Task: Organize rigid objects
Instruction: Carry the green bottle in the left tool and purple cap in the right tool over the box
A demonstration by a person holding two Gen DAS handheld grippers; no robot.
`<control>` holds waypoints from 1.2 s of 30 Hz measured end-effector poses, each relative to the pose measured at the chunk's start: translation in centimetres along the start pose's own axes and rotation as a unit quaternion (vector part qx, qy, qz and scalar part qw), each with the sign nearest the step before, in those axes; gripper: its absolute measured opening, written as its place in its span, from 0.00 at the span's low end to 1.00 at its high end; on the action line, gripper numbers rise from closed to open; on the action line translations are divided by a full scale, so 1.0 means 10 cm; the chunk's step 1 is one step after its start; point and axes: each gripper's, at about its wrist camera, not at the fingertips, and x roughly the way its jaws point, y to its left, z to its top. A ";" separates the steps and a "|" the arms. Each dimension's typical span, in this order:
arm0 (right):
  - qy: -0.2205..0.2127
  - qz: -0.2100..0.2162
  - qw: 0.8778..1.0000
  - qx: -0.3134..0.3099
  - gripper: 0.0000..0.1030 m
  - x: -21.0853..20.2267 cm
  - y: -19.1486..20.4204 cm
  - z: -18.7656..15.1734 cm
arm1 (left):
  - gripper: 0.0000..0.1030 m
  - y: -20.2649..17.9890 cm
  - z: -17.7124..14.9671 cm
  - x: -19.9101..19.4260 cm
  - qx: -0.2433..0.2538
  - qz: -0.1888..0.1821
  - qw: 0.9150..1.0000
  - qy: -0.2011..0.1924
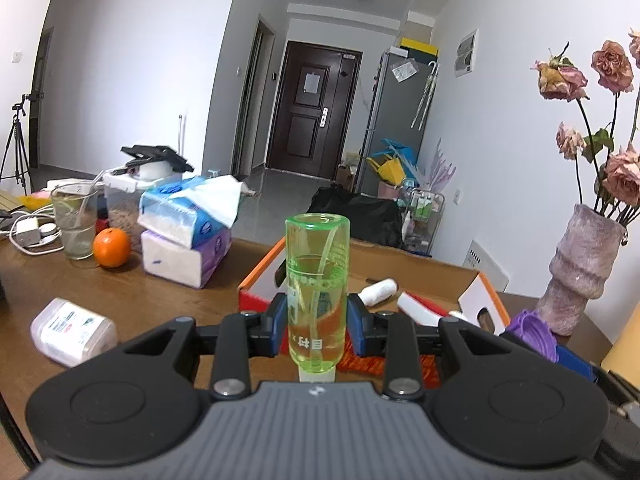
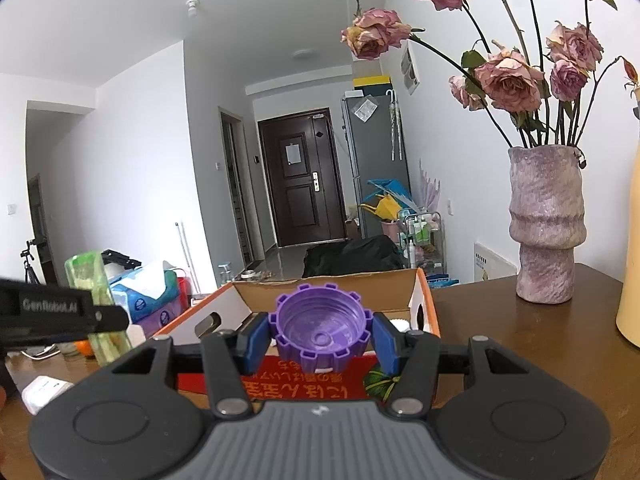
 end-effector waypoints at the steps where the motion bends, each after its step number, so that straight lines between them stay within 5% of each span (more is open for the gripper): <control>1: -0.001 -0.001 1.000 0.000 0.52 0.02 -0.01 0.01 | 0.31 -0.02 0.02 0.03 -0.001 -0.001 1.000 -0.002; 36: 0.000 -0.013 1.000 -0.027 0.52 0.76 -0.18 0.26 | 0.31 -0.33 0.41 0.76 0.012 -0.019 0.999 -0.041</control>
